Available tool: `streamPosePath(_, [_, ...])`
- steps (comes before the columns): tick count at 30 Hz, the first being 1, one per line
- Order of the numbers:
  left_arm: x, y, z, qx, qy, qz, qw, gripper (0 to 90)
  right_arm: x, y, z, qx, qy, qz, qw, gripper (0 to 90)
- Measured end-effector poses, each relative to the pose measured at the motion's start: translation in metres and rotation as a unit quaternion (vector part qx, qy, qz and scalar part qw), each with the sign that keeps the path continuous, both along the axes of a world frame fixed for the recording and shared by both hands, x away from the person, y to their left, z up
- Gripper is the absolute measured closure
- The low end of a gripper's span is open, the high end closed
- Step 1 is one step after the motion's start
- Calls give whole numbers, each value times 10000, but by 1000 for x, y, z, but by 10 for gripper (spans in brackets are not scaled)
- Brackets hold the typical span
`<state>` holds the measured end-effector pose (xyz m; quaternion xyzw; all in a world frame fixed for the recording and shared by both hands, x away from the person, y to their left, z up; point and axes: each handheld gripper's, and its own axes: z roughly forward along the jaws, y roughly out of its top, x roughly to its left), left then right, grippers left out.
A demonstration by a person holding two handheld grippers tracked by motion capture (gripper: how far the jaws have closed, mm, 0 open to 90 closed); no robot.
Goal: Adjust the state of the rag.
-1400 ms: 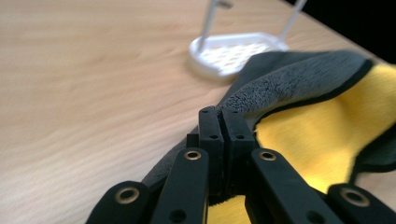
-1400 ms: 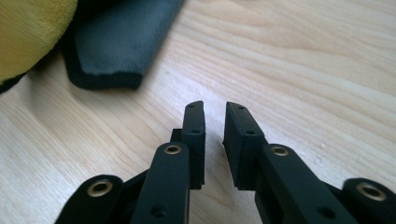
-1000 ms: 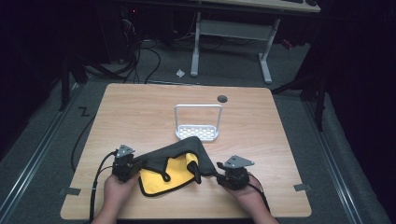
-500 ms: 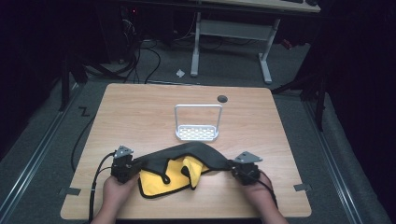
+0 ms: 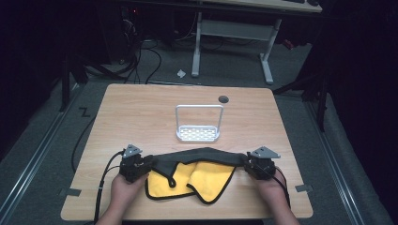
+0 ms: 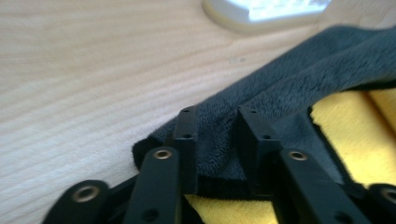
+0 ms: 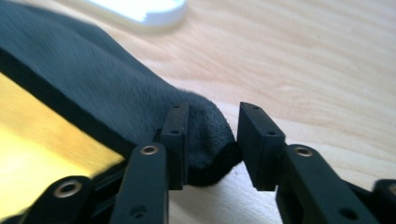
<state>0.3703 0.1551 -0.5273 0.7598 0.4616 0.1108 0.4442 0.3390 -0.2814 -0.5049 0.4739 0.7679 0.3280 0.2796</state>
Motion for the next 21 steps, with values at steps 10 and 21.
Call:
streamPosePath(10, [-43,-6,18,-39,-210,-235,9995,605,-32,23,16,287,-182,468,9983,629])
streamPosePath(21, [-47,-21,-5,364,338,-683,9964,874,-38,73,-18,-27,829,1434,9862,900])
